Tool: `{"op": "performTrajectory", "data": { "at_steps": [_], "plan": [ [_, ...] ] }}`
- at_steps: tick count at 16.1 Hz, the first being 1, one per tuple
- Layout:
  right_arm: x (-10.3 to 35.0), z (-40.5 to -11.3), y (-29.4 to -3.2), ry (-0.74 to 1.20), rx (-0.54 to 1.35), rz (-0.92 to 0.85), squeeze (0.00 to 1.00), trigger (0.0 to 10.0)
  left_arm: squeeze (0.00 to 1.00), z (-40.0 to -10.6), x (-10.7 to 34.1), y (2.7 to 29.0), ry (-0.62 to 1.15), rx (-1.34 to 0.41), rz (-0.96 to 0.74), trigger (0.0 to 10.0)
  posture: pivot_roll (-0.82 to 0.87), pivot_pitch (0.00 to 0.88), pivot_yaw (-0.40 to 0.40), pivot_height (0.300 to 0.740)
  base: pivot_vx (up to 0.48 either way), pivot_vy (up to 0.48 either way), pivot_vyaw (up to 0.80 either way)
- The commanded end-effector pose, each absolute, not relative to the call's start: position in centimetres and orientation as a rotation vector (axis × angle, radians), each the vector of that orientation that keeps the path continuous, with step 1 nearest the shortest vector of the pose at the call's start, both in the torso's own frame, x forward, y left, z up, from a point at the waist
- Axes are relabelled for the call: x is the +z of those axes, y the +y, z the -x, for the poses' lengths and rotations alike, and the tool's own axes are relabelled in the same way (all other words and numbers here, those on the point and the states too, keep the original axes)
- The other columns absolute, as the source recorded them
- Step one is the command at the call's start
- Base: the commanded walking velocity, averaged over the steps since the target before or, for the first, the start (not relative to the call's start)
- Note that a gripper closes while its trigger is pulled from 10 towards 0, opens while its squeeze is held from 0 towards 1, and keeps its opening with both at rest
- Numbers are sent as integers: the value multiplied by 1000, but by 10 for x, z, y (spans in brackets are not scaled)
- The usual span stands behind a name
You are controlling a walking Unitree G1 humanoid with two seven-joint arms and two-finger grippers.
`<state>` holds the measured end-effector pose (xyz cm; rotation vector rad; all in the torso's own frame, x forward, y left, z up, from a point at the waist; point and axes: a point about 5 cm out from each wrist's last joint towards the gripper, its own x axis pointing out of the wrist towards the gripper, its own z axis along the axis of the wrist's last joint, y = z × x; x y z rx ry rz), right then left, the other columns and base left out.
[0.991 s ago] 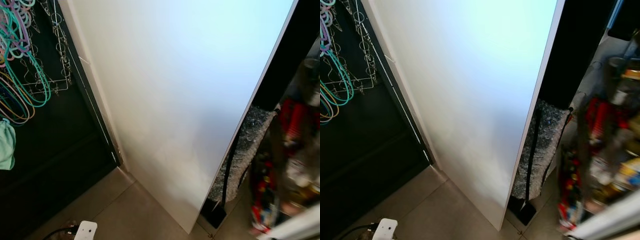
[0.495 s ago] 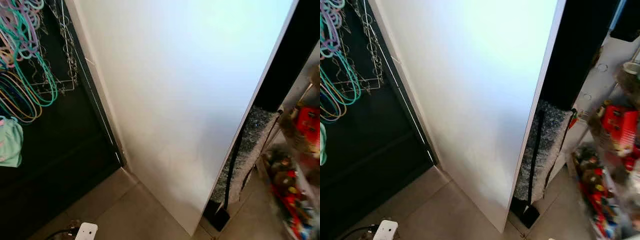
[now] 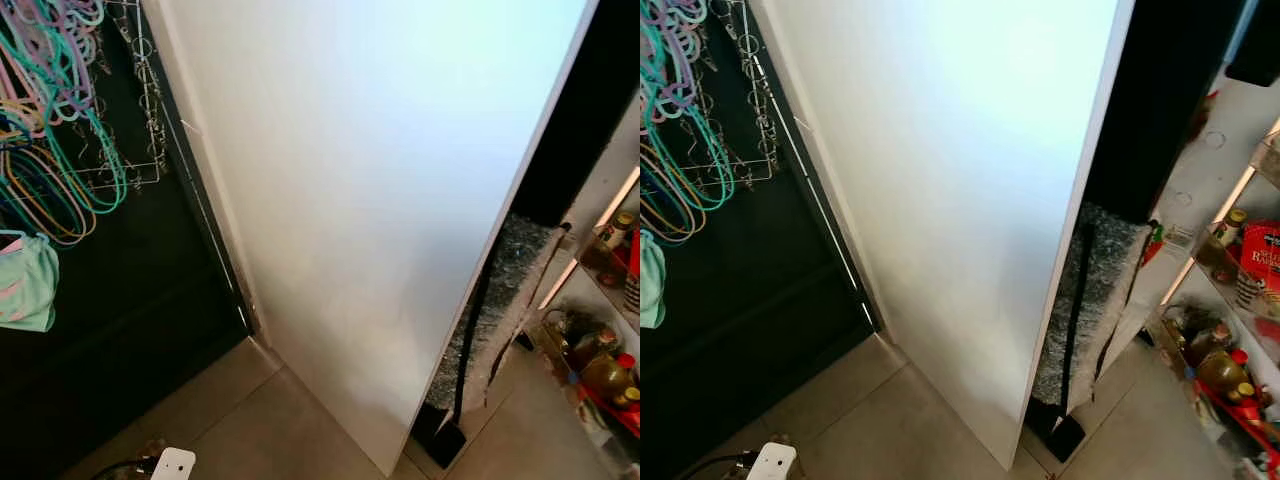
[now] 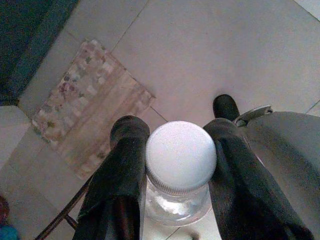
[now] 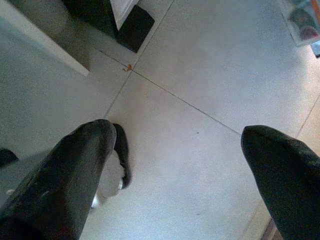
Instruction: Restocking fridge
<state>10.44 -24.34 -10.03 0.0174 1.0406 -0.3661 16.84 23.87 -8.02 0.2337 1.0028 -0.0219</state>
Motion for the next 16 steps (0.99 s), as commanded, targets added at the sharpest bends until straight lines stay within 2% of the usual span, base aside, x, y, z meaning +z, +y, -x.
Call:
{"op": "performTrajectory", "data": {
  "at_steps": [1, 2, 3, 6, 10, 16],
  "plan": [
    [-102, -100, -240, 1060, -307, 52, 0, 10000, 0, -163, -82, 243, 1028, -27, -253, 10000, -25, 0, 51, 740, 0, 0, 0],
    [-104, -97, -236, 1081, -258, 88, 0, 10000, 0, -163, -82, 243, 1028, -32, -256, 10000, -22, 0, 49, 740, 0, 0, 0],
    [-106, -95, -231, 1094, -259, 15, 0, 10000, 0, -164, -81, 243, 1028, -35, -260, 10000, -19, 0, 50, 740, 0, 0, 0],
    [-106, -101, -225, 1092, -229, 10, 0, 10000, 0, -167, -80, 242, 1018, -38, -264, 10000, -10, 4, 51, 740, 0, -331, 0],
    [-107, -104, -218, 1080, -246, -82, 0, 10000, 0, -167, -80, 243, 1022, -37, -270, 10000, -13, 13, 59, 740, 0, -422, 475],
    [-107, -93, -234, 1097, -330, -113, 0, 10000, 0, -168, -80, 242, 1016, -41, -269, 10000, -18, 9, 62, 740, 0, -424, 0]
  ]
}}
